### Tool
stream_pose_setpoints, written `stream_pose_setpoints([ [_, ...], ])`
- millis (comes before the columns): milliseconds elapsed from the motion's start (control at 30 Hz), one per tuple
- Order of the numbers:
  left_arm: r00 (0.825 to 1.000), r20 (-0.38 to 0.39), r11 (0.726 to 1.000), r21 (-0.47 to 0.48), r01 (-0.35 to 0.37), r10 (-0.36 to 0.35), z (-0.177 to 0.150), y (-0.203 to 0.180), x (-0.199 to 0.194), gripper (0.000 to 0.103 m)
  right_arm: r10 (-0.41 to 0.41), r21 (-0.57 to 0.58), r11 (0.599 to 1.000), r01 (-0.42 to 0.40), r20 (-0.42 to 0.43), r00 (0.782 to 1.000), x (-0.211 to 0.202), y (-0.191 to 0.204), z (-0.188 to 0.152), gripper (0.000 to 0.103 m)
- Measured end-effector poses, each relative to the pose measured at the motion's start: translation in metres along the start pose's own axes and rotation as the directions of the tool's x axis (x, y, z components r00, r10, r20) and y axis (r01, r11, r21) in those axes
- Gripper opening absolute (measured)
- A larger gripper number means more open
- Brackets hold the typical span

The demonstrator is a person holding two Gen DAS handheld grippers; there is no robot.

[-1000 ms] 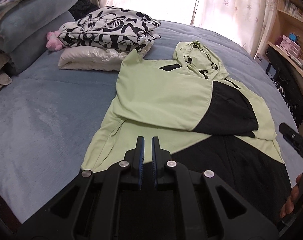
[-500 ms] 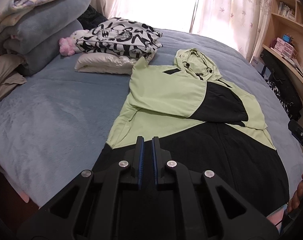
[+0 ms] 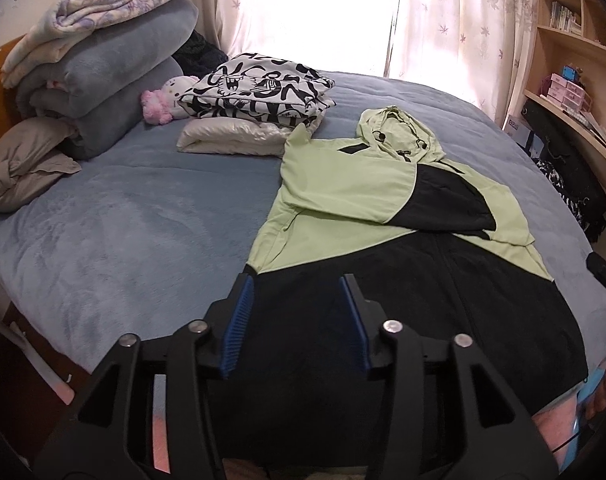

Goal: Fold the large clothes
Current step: 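Position both open tools at the black hem edge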

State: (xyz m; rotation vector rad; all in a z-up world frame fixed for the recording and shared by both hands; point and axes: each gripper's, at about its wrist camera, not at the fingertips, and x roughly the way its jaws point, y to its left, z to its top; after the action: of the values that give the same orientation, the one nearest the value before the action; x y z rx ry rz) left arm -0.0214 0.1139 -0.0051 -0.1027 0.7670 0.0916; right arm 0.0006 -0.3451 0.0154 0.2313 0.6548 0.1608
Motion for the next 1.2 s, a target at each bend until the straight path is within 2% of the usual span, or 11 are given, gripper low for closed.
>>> stream_pose_setpoints([
  [200,0.999,0.000,0.999,-0.006,0.048,-0.048,-0.021,0.023,-0.012,0.051,-0.026,0.019,0.999,0.026,-0.021,0.999,-0.013,-0.031,-0.017,0.078],
  [300,0.999,-0.022,0.999,-0.009,0.040,-0.041,-0.032,0.035,-0.012,0.052,-0.055,0.007,0.998,0.055,-0.020,0.998,-0.022,-0.044,-0.025,0.078],
  [367,0.998,-0.051,1.000,-0.018,0.025,-0.026,-0.040,0.044,-0.007,0.052,-0.067,0.003,0.998,0.067,-0.021,0.998,-0.028,-0.052,-0.029,0.078],
  [500,0.991,-0.107,0.996,-0.054,0.075,-0.080,-0.054,0.065,0.007,0.052,-0.127,-0.006,0.992,0.127,-0.036,0.991,-0.033,-0.073,-0.040,0.080],
  [633,0.980,-0.142,0.989,-0.079,0.127,-0.137,-0.063,0.082,0.025,0.052,-0.180,-0.006,0.984,0.180,-0.108,0.978,-0.021,-0.095,-0.055,0.081],
  [767,0.971,-0.164,0.982,-0.102,0.160,-0.175,-0.068,0.098,0.043,0.052,-0.220,-0.030,0.976,0.218,-0.130,0.967,-0.013,-0.112,-0.067,0.081],
  [900,0.954,-0.188,0.964,-0.176,0.199,-0.232,-0.077,0.114,0.063,0.052,-0.276,-0.054,0.961,0.271,-0.179,0.944,0.005,-0.129,-0.074,0.081],
  [1200,0.946,-0.216,0.959,-0.202,0.199,-0.242,-0.086,0.120,0.087,0.052,-0.293,-0.015,0.954,0.299,-0.250,0.923,0.029,-0.169,-0.092,0.081],
])
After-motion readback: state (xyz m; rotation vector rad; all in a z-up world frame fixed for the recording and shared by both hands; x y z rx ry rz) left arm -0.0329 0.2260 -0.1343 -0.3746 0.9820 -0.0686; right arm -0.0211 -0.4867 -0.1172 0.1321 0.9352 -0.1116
